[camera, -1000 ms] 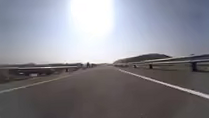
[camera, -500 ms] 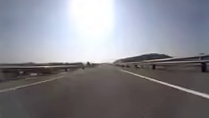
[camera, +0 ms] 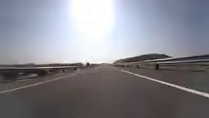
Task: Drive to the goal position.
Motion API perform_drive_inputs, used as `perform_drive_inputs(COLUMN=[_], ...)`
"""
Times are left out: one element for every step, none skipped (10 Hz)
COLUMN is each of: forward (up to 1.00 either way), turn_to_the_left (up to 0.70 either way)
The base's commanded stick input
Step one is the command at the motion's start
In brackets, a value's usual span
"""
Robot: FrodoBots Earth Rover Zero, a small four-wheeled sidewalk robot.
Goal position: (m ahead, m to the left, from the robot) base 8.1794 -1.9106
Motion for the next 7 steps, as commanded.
perform_drive_inputs(forward=[1.00, 1.00, 1.00, 1.00, 1.00, 1.00, 1.00], turn_to_the_left=[0.00, -0.19, -0.14, 0.00, 0.00, 0.00, 0.00])
